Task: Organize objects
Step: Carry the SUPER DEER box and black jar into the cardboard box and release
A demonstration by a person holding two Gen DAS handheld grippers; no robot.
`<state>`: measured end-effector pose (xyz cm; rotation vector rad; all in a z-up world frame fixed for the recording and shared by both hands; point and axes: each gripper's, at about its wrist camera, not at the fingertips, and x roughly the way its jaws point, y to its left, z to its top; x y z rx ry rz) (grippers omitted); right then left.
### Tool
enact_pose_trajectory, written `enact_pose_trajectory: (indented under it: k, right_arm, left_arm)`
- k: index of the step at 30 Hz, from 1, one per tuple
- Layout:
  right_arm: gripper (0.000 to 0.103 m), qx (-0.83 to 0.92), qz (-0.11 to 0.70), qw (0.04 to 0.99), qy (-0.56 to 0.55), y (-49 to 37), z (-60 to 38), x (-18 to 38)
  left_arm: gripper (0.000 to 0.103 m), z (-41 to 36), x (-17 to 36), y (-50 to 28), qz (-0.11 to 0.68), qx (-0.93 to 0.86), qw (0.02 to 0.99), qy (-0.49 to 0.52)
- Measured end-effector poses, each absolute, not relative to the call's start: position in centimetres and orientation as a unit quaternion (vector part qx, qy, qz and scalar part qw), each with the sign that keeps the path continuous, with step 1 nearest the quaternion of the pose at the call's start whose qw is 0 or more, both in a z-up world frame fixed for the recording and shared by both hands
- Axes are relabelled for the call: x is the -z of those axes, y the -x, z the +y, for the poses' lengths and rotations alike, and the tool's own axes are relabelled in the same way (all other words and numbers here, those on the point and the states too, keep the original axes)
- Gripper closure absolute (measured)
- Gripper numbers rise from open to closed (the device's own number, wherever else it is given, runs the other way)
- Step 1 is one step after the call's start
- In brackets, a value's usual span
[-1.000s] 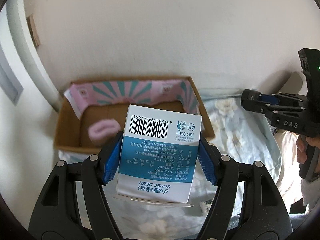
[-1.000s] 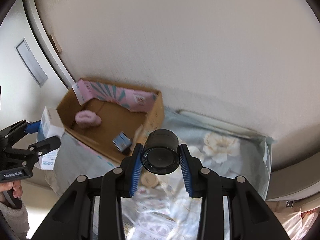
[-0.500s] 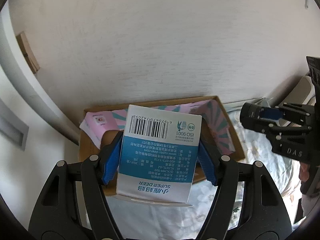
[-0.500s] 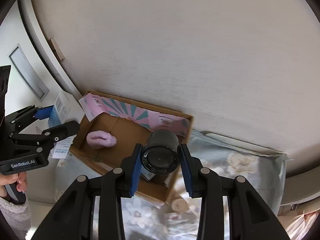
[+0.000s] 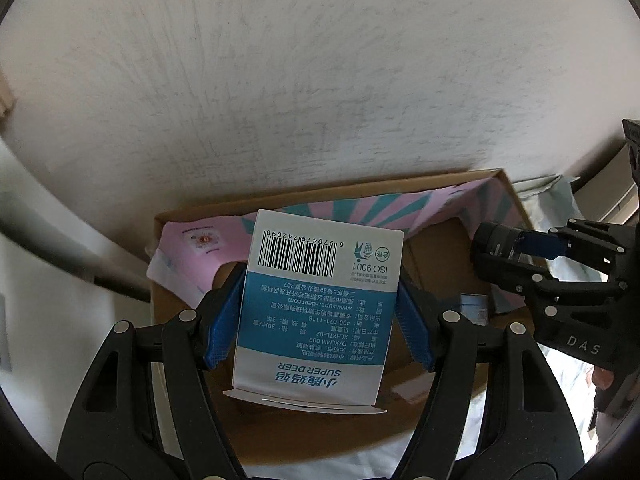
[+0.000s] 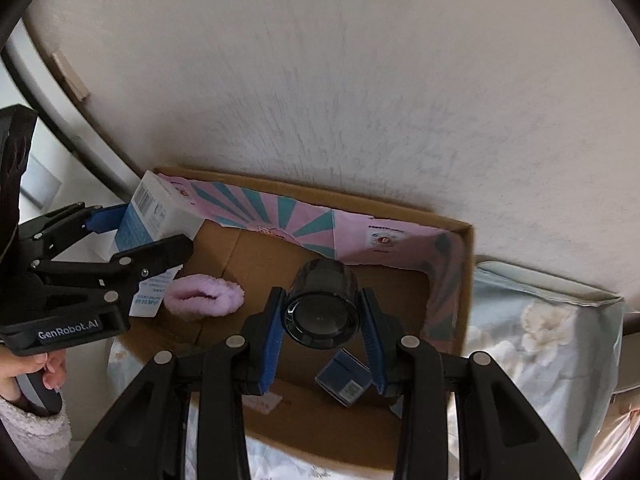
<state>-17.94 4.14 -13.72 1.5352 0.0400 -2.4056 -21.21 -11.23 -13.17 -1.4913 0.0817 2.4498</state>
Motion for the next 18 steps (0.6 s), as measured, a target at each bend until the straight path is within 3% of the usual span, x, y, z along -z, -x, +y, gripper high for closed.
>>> enact_pose_trajectory:
  k: [15, 16, 17, 18]
  right_arm:
    - [0.069, 0.817, -0.008, 0.110, -0.566, 18.7, 5.0, 16.6]
    - [0.069, 0.818, -0.012, 0.107, -0.566, 18.6, 5.2, 16.5]
    - [0.068, 0.817, -0.016, 0.106, -0.566, 18.6, 5.4, 16.5]
    - [0.056, 0.816, -0.022, 0.106, -0.567, 18.5, 5.6, 16.4]
  left_arm:
    - [0.036, -11.2, 15.7, 21.6, 0.056, -0.832, 0.140, 0.534]
    - [0.032, -11.1, 15.6, 21.4, 0.061, -0.832, 0.137, 0.534]
    - [0.014, -11.2, 15.5, 21.3, 0.061, -0.832, 0.137, 0.534]
    - [0.002, -11.2, 15.4, 21.2, 0.059, -0.833, 0.137, 0.533]
